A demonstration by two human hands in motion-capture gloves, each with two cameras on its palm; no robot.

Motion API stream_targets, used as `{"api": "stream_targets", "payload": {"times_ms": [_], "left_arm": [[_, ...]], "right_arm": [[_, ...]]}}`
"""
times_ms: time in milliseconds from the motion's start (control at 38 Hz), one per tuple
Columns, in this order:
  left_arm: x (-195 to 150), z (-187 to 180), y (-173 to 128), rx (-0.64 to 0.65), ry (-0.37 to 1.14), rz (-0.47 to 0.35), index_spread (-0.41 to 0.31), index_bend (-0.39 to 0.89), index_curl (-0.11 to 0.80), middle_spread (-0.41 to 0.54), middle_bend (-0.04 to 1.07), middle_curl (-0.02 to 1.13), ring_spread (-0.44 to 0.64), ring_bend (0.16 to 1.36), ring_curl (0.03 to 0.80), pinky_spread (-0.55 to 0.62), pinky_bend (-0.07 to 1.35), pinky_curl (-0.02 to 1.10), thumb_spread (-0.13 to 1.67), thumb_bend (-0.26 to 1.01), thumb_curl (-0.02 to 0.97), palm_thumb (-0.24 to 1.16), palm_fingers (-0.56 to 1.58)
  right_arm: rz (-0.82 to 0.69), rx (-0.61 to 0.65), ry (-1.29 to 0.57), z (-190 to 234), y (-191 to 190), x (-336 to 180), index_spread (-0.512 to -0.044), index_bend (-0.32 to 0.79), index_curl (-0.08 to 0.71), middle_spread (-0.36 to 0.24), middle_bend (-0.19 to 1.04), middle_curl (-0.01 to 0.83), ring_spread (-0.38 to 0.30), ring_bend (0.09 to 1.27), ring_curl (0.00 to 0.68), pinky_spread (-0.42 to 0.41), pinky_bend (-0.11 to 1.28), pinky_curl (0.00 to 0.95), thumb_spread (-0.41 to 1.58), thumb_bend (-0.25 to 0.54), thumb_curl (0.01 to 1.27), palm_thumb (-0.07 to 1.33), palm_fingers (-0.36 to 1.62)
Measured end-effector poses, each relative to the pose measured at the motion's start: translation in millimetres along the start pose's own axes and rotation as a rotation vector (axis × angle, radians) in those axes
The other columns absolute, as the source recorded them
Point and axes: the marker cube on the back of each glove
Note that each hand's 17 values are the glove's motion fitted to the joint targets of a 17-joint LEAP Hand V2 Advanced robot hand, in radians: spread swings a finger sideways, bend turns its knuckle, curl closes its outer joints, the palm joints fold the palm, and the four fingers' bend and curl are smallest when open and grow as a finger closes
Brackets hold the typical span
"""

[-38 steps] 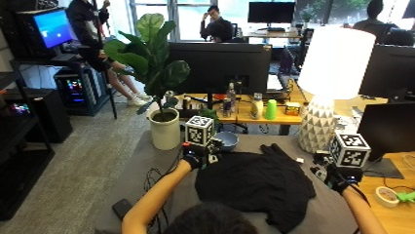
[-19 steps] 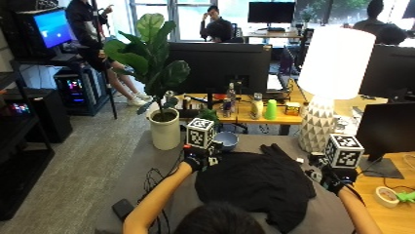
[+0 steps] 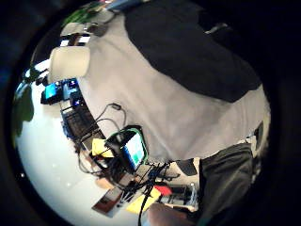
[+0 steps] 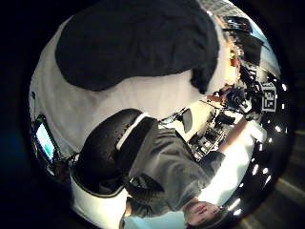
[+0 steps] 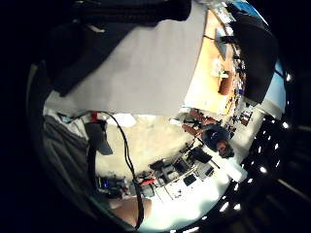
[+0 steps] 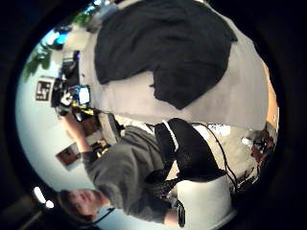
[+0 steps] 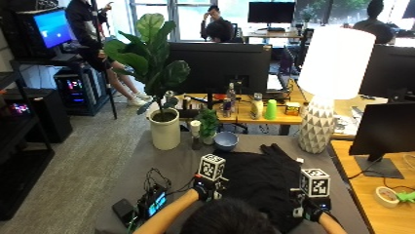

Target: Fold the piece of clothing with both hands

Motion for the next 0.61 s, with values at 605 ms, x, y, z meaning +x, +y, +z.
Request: {"api": "stream_targets", "payload": {"times_ms": [605], "left_arm": [[15.7, 61.9, -49.1, 0.204, -0.033, -0.044, -0.133, 0.16, 0.300, -0.051, 0.21, 0.27, -0.03, 0.63, 0.282, -0.06, 0.54, 0.33, 1.09, 0.03, 0.251, 0.29, 0.67]], "right_arm": [[0.012, 0.123, 0.094, 81.0, -78.7, -3.1, -0.318, 0.06, 0.114, 0.022, 0.20, 0.312, 0.070, 0.65, 0.352, 0.193, 0.83, 0.391, 1.09, 0.044, 0.32, 0.66, 0.35]]}}
